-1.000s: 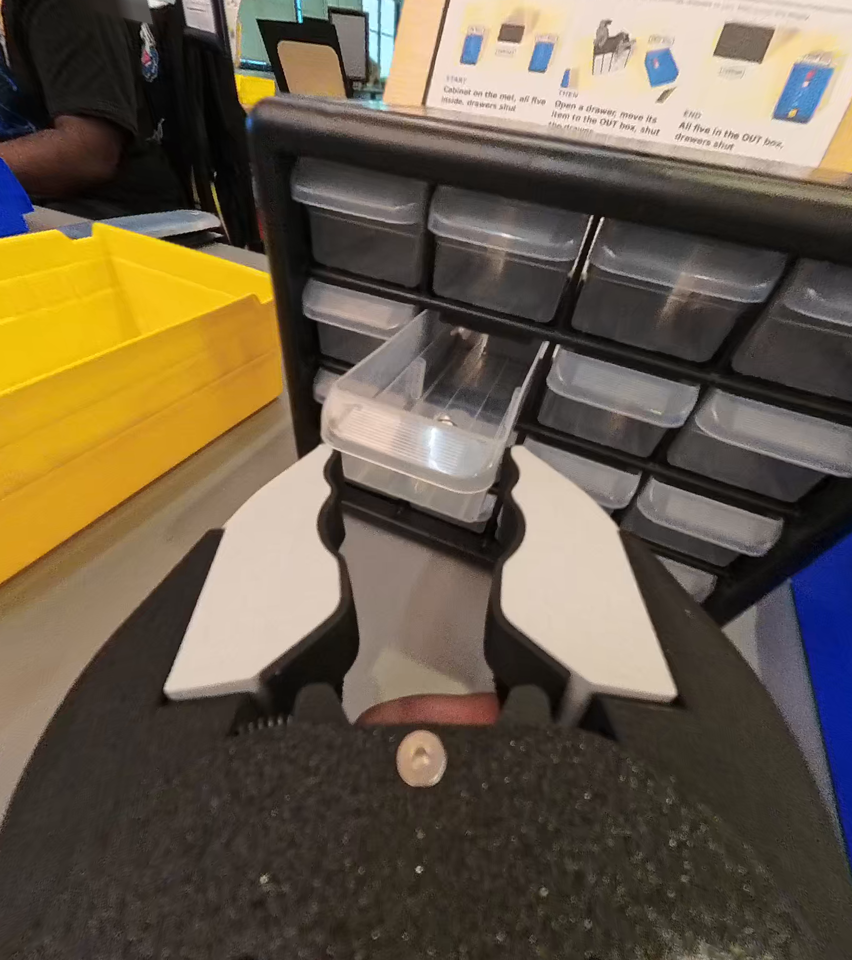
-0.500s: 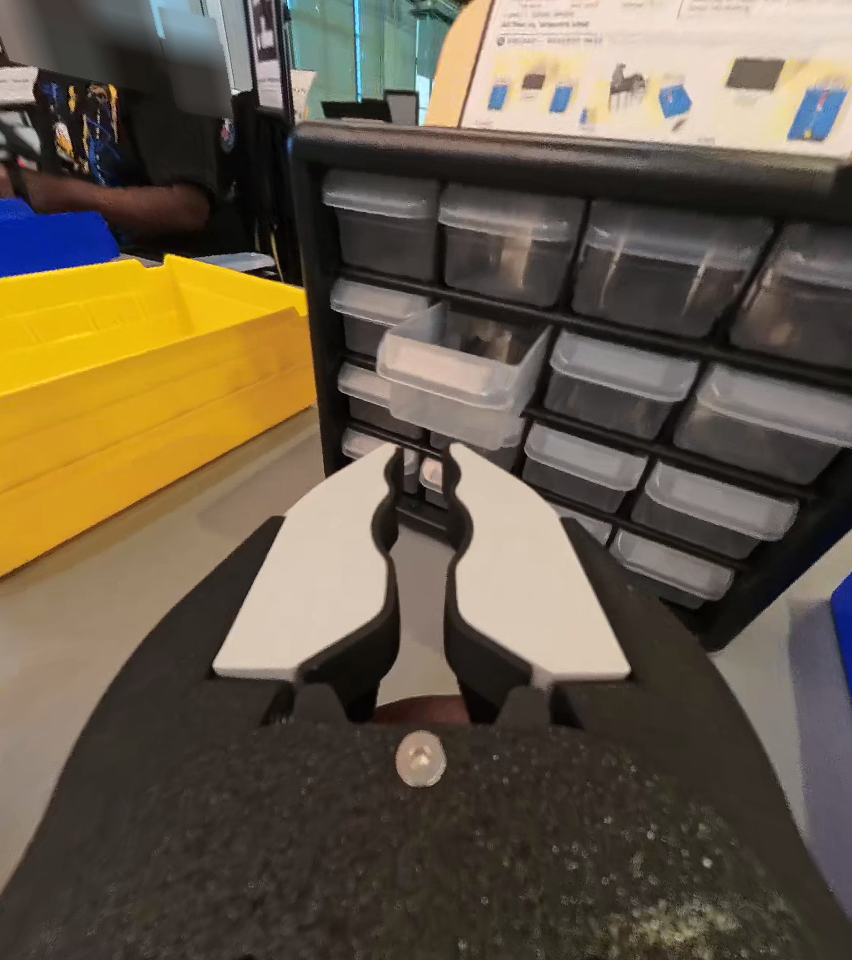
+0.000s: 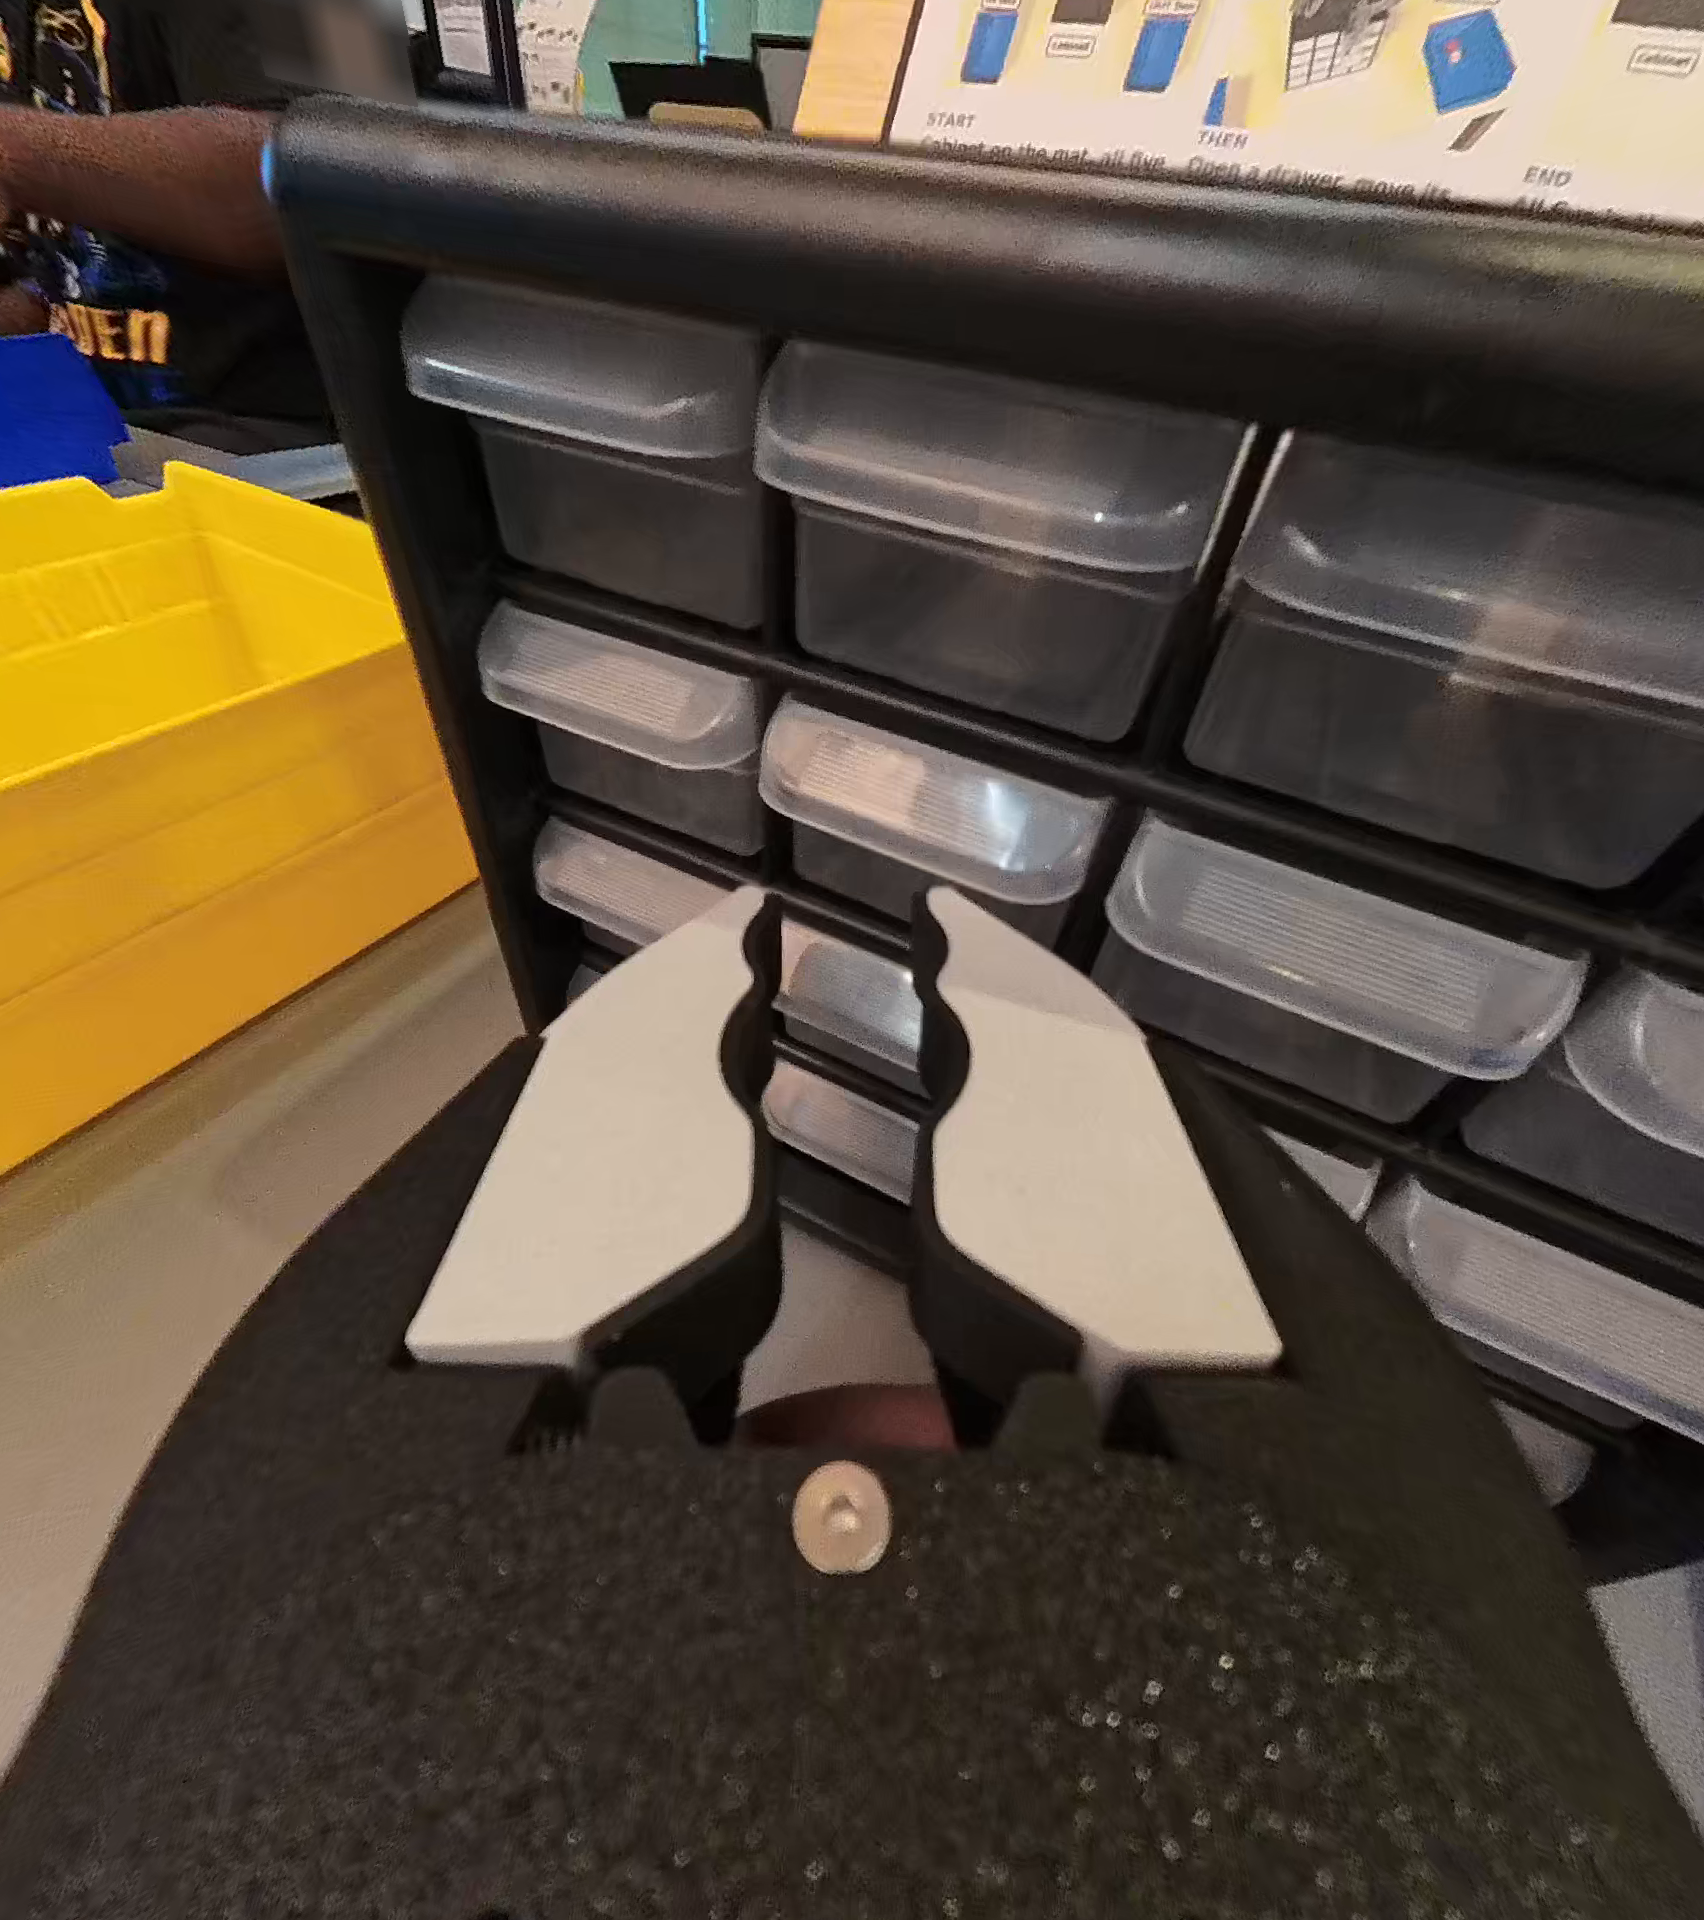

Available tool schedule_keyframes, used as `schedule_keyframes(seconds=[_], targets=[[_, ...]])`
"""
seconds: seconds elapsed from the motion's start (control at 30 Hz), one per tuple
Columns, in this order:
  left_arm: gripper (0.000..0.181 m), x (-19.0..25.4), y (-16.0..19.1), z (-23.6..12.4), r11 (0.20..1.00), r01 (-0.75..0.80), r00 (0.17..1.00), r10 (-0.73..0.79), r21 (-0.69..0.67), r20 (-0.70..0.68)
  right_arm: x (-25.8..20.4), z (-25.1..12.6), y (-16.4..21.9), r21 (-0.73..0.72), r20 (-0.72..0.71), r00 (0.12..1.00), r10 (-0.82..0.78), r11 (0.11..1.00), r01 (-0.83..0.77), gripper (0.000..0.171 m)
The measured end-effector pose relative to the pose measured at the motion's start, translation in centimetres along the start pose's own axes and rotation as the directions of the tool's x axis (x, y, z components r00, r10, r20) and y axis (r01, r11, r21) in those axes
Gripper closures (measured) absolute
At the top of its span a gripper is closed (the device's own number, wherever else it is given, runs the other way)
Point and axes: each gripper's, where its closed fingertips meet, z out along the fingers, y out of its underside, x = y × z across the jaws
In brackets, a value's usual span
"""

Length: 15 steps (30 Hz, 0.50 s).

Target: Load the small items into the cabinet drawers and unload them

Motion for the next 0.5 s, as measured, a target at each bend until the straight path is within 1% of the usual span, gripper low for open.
schedule_keyframes(seconds=[0.1, 0.2, 0.3, 0.5], targets=[[0.101, 0.2, 0.2, 0.2, 1.0, 0.021, 1.0, -0.021, -0.012, -0.02, 0.0, -0.1, 0.0, 0.003, 0.013, 1.0, -0.025, 1.0, 0.025, 0.147], [0.101, 0.4, 0.5, 0.3, 0.999, 0.021, 0.999, -0.021, -0.028, -0.026, -0.5, -1.1, 0.5, -0.01, 0.05, 0.997, -0.063, 0.998, 0.063, 0.144], [0.101, 0.4, 0.7, 0.4, 0.999, 0.014, 1.0, -0.015, -0.035, -0.023, -0.9, -3.1, 1.7, -0.014, 0.073, 0.992, -0.099, 0.995, 0.1, 0.144], [0.102, 1.1, 1.3, 0.6, 0.997, 0.027, 0.998, -0.031, -0.07, -0.05, -1.1, -7.1, 3.7, -0.055, 0.07, 0.987, -0.144, 0.987, 0.148, 0.144]])
